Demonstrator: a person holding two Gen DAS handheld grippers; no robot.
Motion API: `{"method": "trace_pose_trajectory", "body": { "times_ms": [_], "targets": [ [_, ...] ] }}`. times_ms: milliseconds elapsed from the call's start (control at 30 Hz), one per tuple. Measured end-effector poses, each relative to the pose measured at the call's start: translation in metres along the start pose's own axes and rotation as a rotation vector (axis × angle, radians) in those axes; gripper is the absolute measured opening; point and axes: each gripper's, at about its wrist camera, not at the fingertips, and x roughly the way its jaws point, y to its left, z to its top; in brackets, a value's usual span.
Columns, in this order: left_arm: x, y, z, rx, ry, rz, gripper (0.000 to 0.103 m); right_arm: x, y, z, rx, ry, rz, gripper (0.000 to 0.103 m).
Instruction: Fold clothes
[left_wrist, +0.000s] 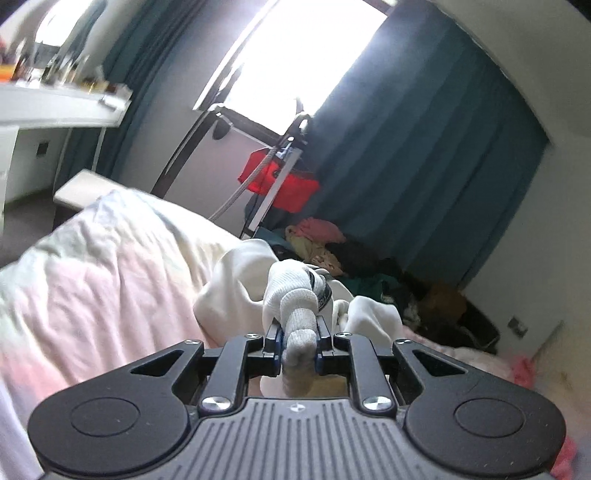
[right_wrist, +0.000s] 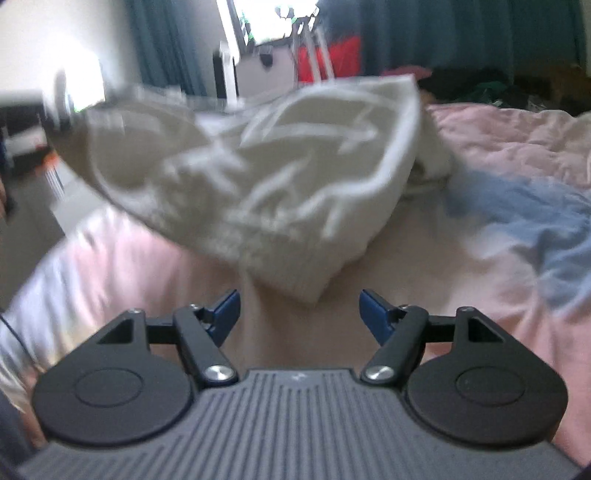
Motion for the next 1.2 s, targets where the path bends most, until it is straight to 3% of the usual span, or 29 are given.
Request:
{"method": "trace_pose_trajectory", "body": {
  "times_ms": [67,133,333,400,500,600,733,933,1000,1100,1200],
  "targets": [
    [0.005,0.003,0.002,-0.014,0.000,0.002,0.017,0.017,-0.003,0.000,0.025,0.005,-0.007,0.071],
    [0.010,0.007,0.003,-0.029,-0.001,0.003,0.017,0.025,-0.007,0.003,0.065,-0.038,-0.022,0.059],
    [0.022,0.013,0.006,-0.054,0.009,0.004,0.017,0.005,-0.031,0.017,0.187,-0.291,-0.108,0.035],
    [0.024,0.007,0.004,-0.044,0.013,0.001,0.017,0.011,-0.038,0.024,0.207,-0.292,-0.118,0.034],
    [0.029,0.002,0.002,-0.053,0.025,0.000,0.017,0.044,-0.047,0.027,0.219,-0.147,-0.076,0.034],
    [0.033,0.002,-0.002,-0.044,0.039,0.029,0.017,0.071,-0.049,0.016,0.216,-0.023,-0.053,0.028],
    [0.037,0.012,-0.003,-0.093,0.065,0.047,0.017,0.056,-0.047,0.025,0.186,-0.103,-0.061,0.014],
    [0.023,0.023,-0.001,-0.206,0.036,-0.019,0.019,-0.009,-0.027,0.043,0.077,-0.324,-0.098,0.012],
    [0.024,0.025,-0.002,-0.238,0.082,-0.022,0.020,-0.028,-0.020,0.043,0.027,-0.333,-0.113,0.012],
    [0.033,0.032,-0.007,-0.255,0.204,0.037,0.022,-0.055,-0.011,0.043,-0.048,-0.340,-0.137,0.012],
    [0.041,0.037,-0.015,-0.253,0.319,0.094,0.026,-0.040,-0.022,0.031,-0.022,-0.152,-0.087,0.016]
  ]
}}
